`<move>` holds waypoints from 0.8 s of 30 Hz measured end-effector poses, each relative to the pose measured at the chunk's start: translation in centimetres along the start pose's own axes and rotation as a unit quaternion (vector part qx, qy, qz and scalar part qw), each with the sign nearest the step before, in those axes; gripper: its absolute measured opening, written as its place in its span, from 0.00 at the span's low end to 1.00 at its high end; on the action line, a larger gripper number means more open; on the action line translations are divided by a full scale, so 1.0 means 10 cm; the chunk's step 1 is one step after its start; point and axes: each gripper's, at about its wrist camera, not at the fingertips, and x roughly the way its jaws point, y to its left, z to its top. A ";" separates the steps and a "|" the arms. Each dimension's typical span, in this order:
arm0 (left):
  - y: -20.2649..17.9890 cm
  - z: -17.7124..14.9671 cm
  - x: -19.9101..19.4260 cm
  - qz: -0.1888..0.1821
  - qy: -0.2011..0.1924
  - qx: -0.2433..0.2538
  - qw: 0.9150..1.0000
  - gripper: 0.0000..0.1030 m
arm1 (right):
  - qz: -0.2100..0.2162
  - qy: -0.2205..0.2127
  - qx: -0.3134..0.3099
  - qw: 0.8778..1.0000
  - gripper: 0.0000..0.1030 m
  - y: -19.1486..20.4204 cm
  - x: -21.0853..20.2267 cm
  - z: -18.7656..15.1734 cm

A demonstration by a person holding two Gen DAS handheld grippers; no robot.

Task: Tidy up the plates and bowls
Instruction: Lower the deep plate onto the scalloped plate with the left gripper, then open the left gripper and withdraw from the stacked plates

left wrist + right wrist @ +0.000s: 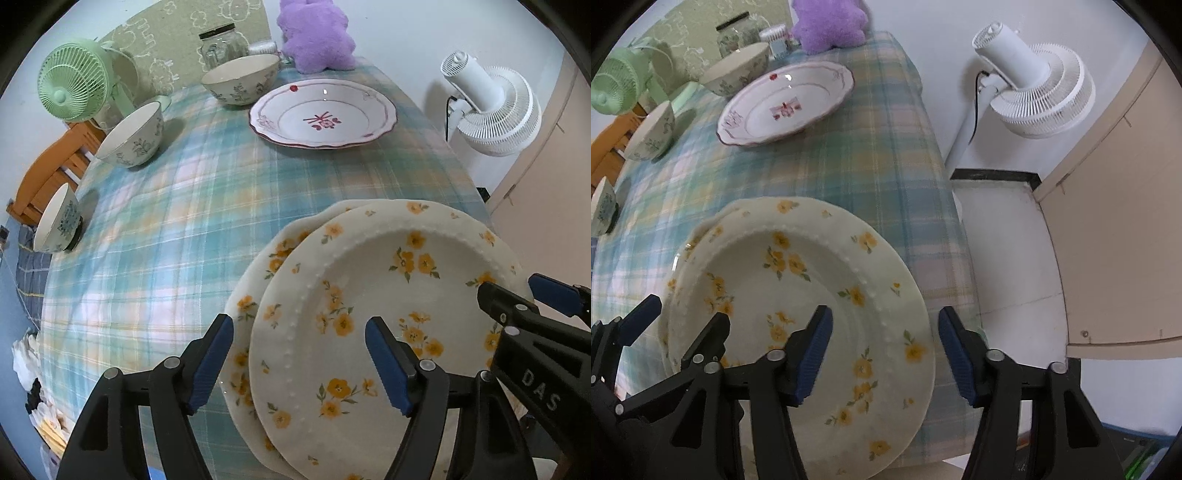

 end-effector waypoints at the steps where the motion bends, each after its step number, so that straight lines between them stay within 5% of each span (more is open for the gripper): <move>1: 0.02 0.00 0.01 -0.003 0.002 -0.003 1.000 0.74 | -0.004 -0.001 -0.003 1.000 0.55 0.02 0.00 0.01; 24: 0.31 0.11 -0.14 -0.024 -0.016 -0.027 0.999 0.76 | 0.037 -0.026 -0.057 0.997 0.54 0.42 -0.10 0.30</move>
